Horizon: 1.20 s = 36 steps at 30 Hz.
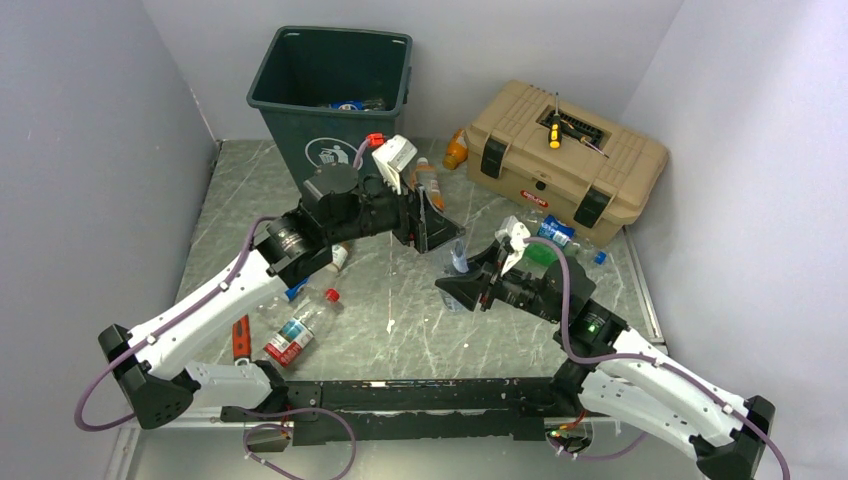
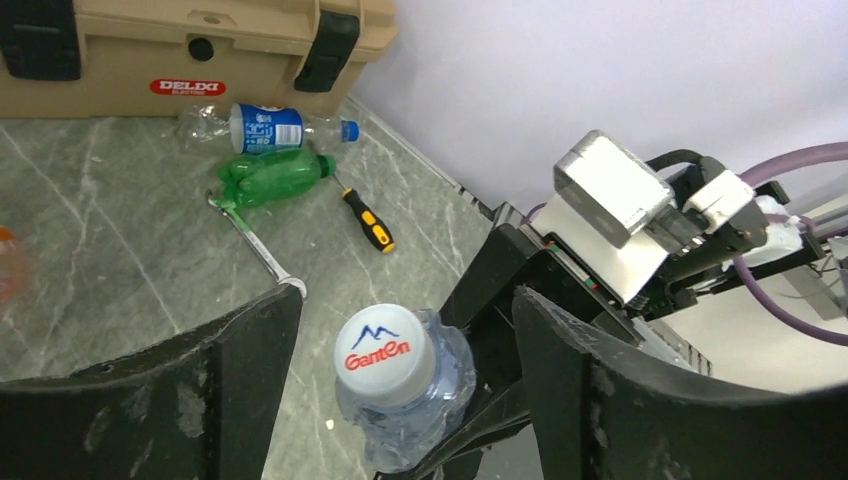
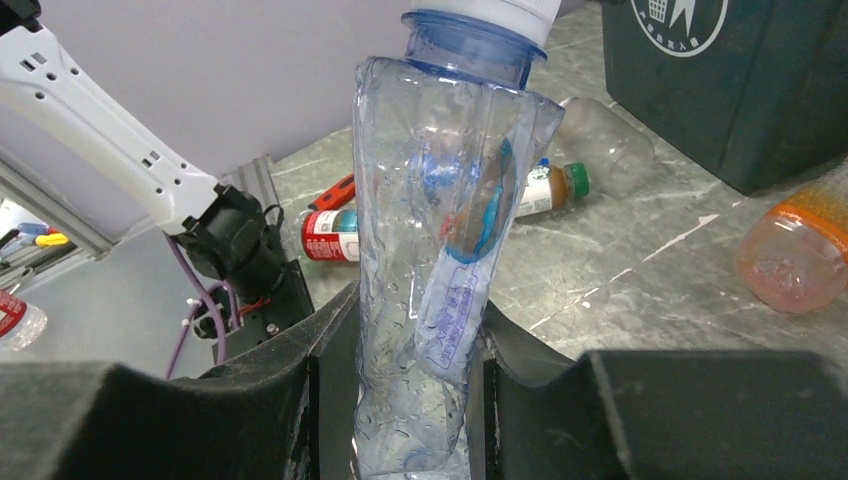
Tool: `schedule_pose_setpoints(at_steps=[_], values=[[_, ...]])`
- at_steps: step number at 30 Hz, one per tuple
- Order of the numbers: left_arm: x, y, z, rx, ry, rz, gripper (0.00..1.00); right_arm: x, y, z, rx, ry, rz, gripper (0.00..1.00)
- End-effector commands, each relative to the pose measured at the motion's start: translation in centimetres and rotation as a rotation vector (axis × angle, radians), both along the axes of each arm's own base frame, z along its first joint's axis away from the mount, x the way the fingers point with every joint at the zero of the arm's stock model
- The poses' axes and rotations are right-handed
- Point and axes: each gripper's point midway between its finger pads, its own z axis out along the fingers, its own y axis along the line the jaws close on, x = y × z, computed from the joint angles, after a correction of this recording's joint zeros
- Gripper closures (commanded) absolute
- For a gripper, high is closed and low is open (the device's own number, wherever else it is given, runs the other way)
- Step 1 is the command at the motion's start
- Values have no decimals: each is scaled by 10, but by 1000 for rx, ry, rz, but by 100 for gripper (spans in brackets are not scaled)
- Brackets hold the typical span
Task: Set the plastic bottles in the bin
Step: Place the plastic bottle in the trash bin.
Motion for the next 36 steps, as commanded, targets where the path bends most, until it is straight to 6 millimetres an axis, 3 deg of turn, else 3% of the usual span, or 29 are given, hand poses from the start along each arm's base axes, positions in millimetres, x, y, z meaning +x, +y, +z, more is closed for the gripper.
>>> schedule_pose_setpoints(at_steps=[1,5,7,15,18,19,21,27,33,36], values=[[4,6,-2,-10,20,50,15,-1,-1,21,64,-80,0,100],[2,6,-3,-20,33,41,17,-3,-3,24,84,-96,0,100],[-1,4,-3,-28,36,24,24,-3,-3,24,85,-99,1,100],[-14,-4,2,-72,52,-63,65,2,-5,22,84,-98,-29,100],[-18,-6,5,-83,46,-89,95,3,-6,20,87,-91,-40,100],[-18,-6,5,-84,45,-93,100,4,-6,20,89,-88,-45,100],[-20,-6,9,-93,32,-102,100,5,-7,20,89,-70,-55,99],[-7,9,25,-79,-42,5,100,-1,-9,28,91,-27,-41,3],[14,29,58,-105,-141,105,100,-12,-16,35,62,7,-21,0],[42,52,80,-106,-206,213,100,-18,-24,37,53,16,-29,0]])
